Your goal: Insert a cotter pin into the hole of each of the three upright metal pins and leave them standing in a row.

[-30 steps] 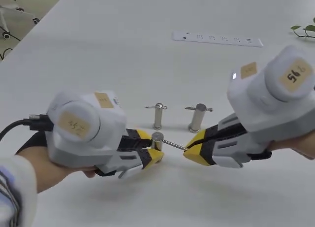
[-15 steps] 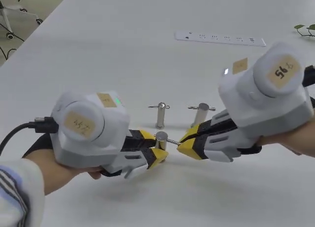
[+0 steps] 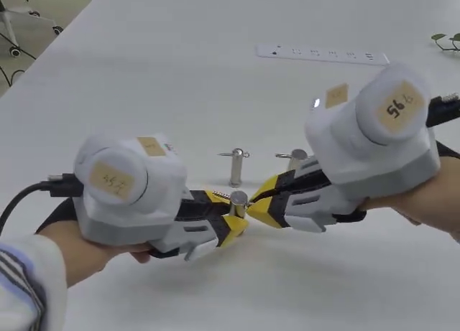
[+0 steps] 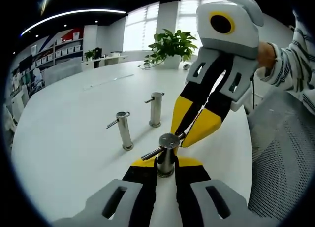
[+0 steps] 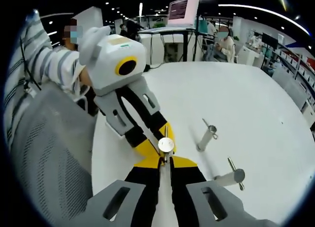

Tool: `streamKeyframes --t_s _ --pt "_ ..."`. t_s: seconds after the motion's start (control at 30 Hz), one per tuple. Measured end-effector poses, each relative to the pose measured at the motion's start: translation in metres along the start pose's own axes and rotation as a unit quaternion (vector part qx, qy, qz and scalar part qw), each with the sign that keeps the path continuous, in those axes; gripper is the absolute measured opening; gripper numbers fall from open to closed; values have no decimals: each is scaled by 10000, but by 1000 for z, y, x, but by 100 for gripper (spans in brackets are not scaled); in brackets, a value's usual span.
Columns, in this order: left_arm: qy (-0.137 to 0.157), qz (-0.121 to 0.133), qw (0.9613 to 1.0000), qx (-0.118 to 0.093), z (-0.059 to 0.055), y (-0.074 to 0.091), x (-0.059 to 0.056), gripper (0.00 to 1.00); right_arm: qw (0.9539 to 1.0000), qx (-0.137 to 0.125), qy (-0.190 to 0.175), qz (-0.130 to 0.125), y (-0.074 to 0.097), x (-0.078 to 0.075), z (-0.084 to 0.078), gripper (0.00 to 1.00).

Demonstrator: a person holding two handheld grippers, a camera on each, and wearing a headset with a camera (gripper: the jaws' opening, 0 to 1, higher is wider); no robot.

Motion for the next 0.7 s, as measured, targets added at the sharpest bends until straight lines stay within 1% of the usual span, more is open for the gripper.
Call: streamKeyframes --t_s 0.07,0.2,0.27,0.3,0.33,0.5,0.7 --pt "-3 -12 10000 -2 0 0 0 12 10000 44 -26 -9 2 0 -3 13" --pt "-28 -34 10000 2 1 0 0 12 9998 22 -216 16 5 2 -7 7" --pt "-28 -38 10000 1 1 0 0 12 9995 -47 -296 -24 6 1 -6 5" --pt "-21 -39 10000 1 1 0 0 12 9991 -115 -417 -9 6 1 -5 4" --pt "-15 -40 10000 1 1 0 0 12 9988 -159 -454 -15 6 0 -3 4" --pt "0 -36 10000 19 2 0 0 12 9988 -122 -466 -24 3 -1 -2 4" --pt "-7 -37 10000 2 2 0 1 12 9985 -170 -529 -17 4 -1 -3 4"
Point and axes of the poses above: the centre of the closed fingertips' face, and the gripper's own axes: y roughly backward along the fingers, x roughly to its left, z roughly out of its top, the point moved 8 cm from there along y, roughly backward along the fingers, and after that the axes turned 6 degrees about y, right-handed, at the moved point
